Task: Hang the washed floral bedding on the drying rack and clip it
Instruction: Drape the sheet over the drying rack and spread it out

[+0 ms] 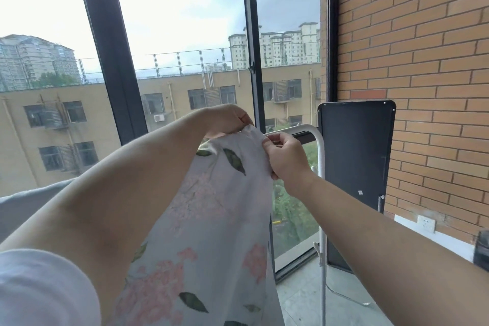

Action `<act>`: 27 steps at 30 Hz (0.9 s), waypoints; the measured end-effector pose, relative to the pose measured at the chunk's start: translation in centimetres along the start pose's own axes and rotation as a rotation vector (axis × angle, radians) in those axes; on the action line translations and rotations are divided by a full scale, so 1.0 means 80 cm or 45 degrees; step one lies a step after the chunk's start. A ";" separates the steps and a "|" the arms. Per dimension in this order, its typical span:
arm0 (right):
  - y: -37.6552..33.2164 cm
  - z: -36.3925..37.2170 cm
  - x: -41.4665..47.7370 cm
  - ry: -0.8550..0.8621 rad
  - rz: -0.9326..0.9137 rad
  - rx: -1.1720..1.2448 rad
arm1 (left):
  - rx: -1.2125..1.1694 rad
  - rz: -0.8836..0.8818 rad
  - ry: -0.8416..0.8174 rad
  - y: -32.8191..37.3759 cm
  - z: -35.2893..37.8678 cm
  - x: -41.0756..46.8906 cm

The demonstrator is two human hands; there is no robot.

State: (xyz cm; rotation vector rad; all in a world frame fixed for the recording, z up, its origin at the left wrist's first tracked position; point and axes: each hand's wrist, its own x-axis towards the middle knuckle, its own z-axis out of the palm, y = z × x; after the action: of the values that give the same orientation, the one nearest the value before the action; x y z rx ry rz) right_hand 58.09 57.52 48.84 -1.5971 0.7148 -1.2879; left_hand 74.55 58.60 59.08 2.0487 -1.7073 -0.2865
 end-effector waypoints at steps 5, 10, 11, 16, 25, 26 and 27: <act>0.025 -0.042 0.023 0.076 0.089 -0.077 | 0.050 0.079 0.107 0.035 0.034 0.042; 0.040 -0.088 0.049 0.103 0.155 -0.112 | 0.139 0.159 0.102 0.062 0.062 0.081; 0.040 -0.096 0.054 0.098 0.167 -0.098 | 0.207 0.183 0.118 0.066 0.066 0.087; 0.050 -0.131 0.085 0.099 0.176 -0.118 | 0.385 0.257 0.264 0.093 0.088 0.115; 0.073 -0.164 0.145 0.163 0.156 -0.168 | 0.314 0.189 0.084 0.125 0.087 0.159; 0.084 -0.166 0.145 0.151 0.176 -0.183 | 0.296 0.168 0.054 0.121 0.095 0.167; 0.094 -0.168 0.146 0.136 0.194 -0.189 | 0.268 0.143 0.032 0.116 0.102 0.173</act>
State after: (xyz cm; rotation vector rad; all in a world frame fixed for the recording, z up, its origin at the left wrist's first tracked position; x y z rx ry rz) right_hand 49.39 40.40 47.00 -1.5663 0.9998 -1.2394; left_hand 65.77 42.25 58.10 2.0804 -1.8987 -0.0456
